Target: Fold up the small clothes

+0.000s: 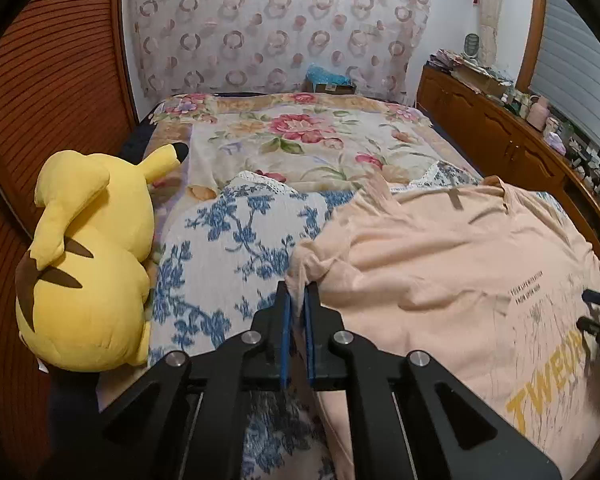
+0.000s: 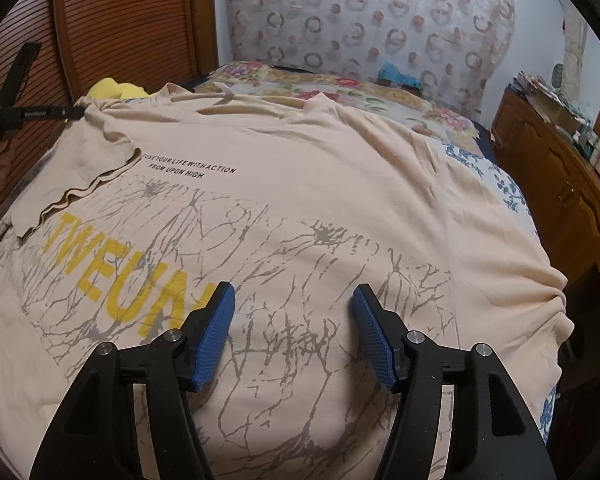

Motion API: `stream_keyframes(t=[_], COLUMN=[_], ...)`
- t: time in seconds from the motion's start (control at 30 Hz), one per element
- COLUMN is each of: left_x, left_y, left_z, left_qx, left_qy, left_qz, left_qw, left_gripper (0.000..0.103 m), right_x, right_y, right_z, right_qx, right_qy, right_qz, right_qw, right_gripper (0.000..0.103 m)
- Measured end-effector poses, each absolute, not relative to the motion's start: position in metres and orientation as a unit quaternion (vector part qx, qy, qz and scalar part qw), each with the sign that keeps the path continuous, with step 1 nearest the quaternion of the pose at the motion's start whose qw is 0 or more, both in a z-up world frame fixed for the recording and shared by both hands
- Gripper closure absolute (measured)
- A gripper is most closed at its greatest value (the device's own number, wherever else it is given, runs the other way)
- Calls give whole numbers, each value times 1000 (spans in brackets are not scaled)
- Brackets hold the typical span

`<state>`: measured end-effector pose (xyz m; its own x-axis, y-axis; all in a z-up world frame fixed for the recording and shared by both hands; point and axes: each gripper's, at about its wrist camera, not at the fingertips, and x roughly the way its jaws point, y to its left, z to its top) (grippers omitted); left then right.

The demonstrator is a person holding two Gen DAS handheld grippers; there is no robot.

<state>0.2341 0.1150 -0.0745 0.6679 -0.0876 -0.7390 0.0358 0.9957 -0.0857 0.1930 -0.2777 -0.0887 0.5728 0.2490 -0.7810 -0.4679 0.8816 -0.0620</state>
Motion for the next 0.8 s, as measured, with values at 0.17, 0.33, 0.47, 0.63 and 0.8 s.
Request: stream_keyframes(t=[0.17,0.33,0.47,0.63,0.8], left_x=[202,170,153,141,135], left_y=[106,97,88,68,52], left_z=[-66,-57,-54,-60,-70], left_qx=[-7,-24,-28,-25,-15], left_qy=[387,367,359,367,375], left_qz=[-35,-56,-75,-100,-113], left_qw=[922,928,930,925,920], left_gripper=[97,91,81,70,52], right_x=[193,193,194,194,194], right_y=[-278,-278,-279,-280,-280], right_z=[-89,-89,-88,-89,-89], right_qx=[-132,-131,-132,-132,-132], right_qy=[415,415,415,415,415], right_qz=[204,204,204,203,203], right_qw=[877,877,877,877,877], right_gripper=[40,39,38,37,37])
